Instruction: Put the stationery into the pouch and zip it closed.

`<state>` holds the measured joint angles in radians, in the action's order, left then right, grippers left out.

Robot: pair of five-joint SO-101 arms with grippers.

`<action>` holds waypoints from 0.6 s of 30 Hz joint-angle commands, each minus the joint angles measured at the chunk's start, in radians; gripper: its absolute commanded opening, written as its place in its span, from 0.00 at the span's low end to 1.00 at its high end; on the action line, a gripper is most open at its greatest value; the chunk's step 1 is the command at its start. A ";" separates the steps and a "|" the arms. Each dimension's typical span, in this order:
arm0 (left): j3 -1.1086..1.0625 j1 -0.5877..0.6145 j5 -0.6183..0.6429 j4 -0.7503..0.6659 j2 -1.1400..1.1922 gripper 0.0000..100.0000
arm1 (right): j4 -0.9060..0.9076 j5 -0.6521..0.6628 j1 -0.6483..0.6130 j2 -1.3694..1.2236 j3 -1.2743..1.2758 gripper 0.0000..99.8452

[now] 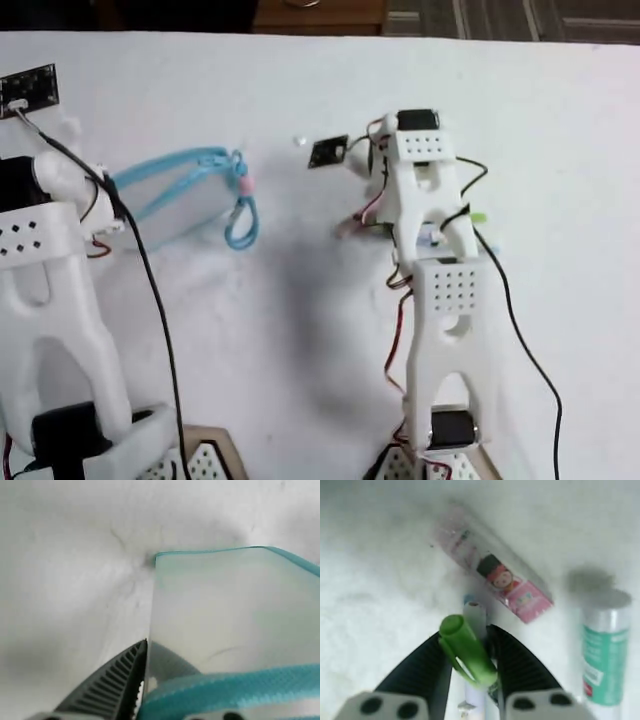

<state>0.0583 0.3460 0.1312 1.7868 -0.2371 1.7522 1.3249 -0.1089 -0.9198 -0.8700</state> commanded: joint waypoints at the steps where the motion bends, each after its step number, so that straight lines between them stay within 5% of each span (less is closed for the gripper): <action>1: -0.008 0.007 -0.012 0.000 0.036 0.02 | 0.016 -0.026 0.005 0.137 0.017 0.02; 12: -0.008 0.002 -0.012 -0.002 -0.036 0.02 | 0.015 -0.034 -0.031 0.532 0.324 0.02; 18: -0.015 0.002 -0.012 -0.002 -0.064 0.02 | 0.010 -0.157 -0.104 0.694 0.328 0.02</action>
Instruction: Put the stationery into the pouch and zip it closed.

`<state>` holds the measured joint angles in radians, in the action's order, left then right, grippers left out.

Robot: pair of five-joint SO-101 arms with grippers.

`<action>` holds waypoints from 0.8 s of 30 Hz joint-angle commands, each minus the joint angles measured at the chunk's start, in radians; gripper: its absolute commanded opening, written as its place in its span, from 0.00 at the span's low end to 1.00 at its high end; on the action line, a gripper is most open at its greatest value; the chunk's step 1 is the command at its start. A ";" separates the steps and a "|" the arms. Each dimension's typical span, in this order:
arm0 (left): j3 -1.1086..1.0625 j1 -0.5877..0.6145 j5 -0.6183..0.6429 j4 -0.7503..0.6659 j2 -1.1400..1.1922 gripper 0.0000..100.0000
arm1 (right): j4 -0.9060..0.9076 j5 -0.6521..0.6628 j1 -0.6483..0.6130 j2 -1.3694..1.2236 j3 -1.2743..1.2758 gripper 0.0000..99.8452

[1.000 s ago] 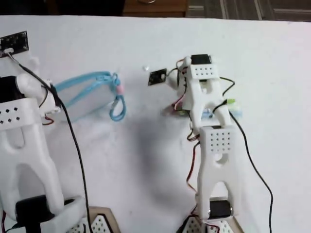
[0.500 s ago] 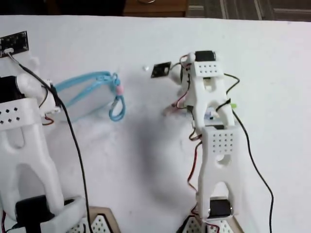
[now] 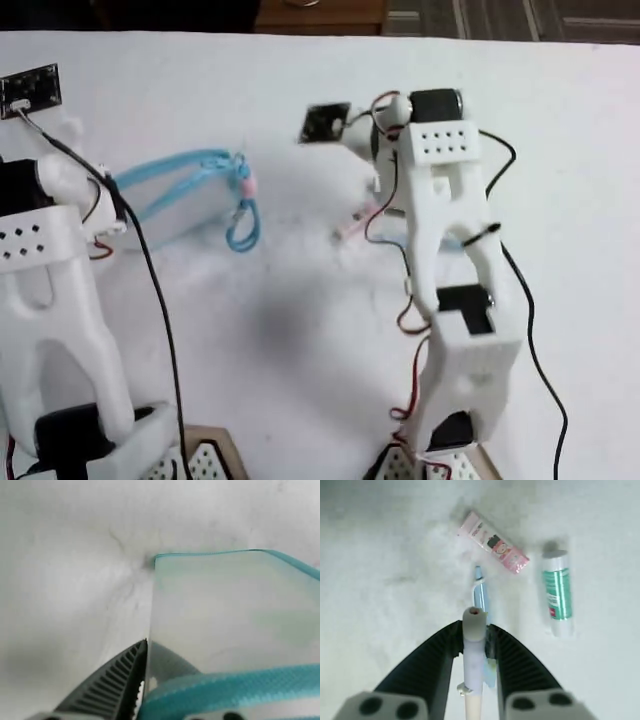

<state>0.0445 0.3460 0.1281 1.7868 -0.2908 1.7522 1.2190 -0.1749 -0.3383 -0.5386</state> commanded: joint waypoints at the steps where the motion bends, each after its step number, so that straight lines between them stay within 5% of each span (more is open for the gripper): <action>1: -0.002 0.002 -0.009 -0.002 -0.010 0.02 | 0.010 -0.064 -0.054 0.136 -0.003 0.02; 10: -0.002 0.002 -0.009 -0.002 -0.015 0.02 | 0.008 -0.305 -0.165 0.314 -0.005 0.02; 20: -0.002 0.002 -0.009 -0.002 -0.016 0.02 | -0.148 -1.152 -0.288 0.702 -0.226 0.02; 24: 0.000 0.002 -0.009 -0.002 -0.016 0.02 | -0.269 -1.223 -0.380 0.823 -0.236 0.02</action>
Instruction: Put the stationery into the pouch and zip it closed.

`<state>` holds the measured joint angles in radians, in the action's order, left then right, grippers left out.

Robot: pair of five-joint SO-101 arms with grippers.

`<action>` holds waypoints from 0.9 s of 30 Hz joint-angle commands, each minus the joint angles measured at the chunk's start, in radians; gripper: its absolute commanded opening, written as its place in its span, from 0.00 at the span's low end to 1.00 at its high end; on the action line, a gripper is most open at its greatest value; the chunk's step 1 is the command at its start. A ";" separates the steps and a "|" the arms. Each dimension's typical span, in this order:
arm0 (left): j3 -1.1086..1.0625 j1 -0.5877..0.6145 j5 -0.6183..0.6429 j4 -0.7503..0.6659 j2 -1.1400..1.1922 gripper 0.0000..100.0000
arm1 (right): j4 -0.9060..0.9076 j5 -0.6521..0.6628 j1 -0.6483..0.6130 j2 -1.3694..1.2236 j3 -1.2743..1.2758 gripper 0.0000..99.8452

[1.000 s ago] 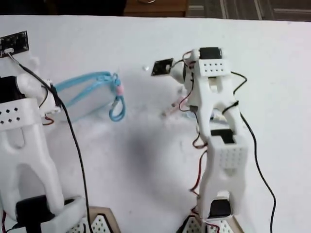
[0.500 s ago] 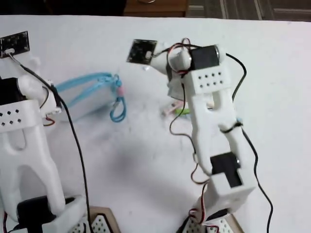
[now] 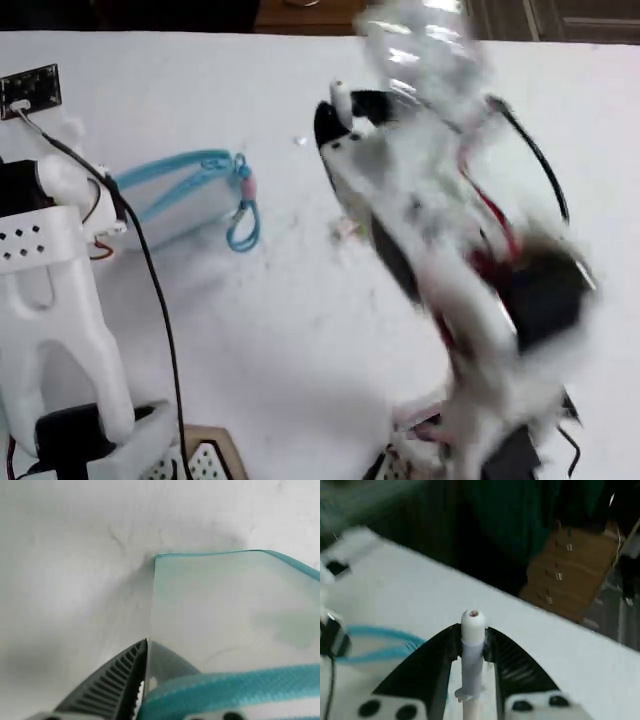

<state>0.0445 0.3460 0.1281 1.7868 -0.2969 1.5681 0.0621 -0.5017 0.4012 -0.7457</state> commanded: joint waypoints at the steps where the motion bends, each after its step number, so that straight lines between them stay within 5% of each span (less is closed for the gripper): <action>1: 0.000 0.002 -0.009 -0.002 -0.010 0.02 | -0.110 -0.068 -0.079 0.104 -0.029 0.02; 10: 0.003 0.002 -0.009 -0.002 -0.010 0.02 | -0.209 -0.072 -0.274 0.079 0.044 0.02; 16: -0.002 0.005 -0.009 -0.002 -0.010 0.02 | -0.513 -0.256 -0.278 0.025 0.281 0.02; 21: -0.002 0.007 -0.009 -0.002 -0.010 0.02 | -0.763 -0.245 -0.283 0.022 0.428 0.02; 27: -0.002 0.007 -0.009 -0.002 -0.010 0.02 | -0.851 -0.241 -0.280 0.018 0.563 0.02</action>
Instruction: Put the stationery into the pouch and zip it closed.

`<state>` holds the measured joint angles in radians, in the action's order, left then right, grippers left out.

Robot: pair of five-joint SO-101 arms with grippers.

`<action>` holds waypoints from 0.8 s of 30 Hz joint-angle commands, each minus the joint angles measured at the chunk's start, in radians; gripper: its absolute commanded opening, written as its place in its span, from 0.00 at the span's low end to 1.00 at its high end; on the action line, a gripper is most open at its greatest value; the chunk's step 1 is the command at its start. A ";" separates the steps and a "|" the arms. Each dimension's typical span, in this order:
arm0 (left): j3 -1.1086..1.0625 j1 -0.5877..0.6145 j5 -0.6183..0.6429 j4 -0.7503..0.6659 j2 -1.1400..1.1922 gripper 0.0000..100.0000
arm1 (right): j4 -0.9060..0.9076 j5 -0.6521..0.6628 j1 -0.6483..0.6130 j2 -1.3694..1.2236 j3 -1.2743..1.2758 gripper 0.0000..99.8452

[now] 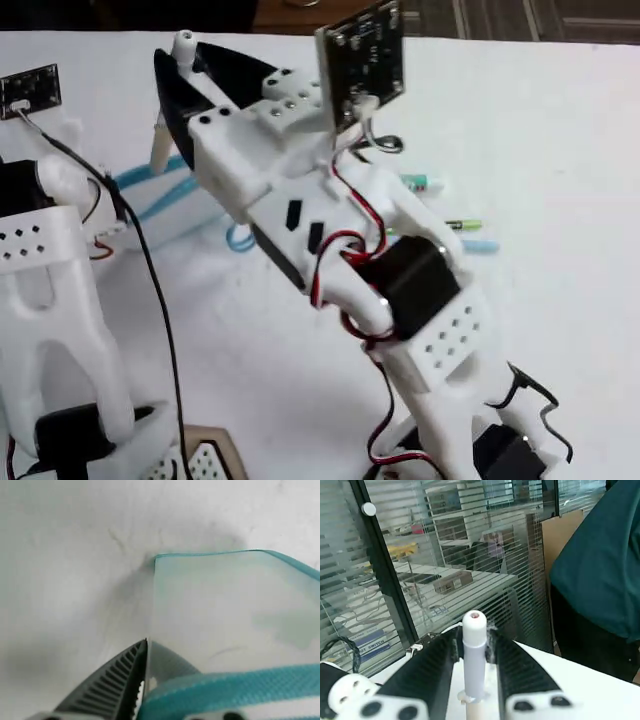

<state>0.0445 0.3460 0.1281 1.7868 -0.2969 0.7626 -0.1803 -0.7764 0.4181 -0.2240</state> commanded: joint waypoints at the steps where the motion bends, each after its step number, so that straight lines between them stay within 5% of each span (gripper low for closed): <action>1: 0.000 0.007 -0.009 -0.002 -0.010 0.02 | -0.054 0.003 -0.002 0.004 0.077 0.02; 8: 0.002 0.004 -0.009 -0.002 -0.010 0.02 | -0.097 0.006 0.019 0.005 0.282 0.02; 12: 0.002 0.004 -0.009 -0.002 -0.010 0.02 | -0.124 0.126 0.001 0.010 0.358 0.02; 19: 0.002 0.004 -0.009 -0.002 -0.010 0.02 | 0.002 0.143 -0.047 0.070 0.354 0.29; 24: 0.000 0.004 -0.009 -0.002 -0.010 0.02 | 0.156 0.143 0.033 0.142 0.288 0.29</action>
<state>0.0445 0.3460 0.1266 1.7868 -0.2969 0.8516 -0.0361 -0.7963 0.5010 0.1243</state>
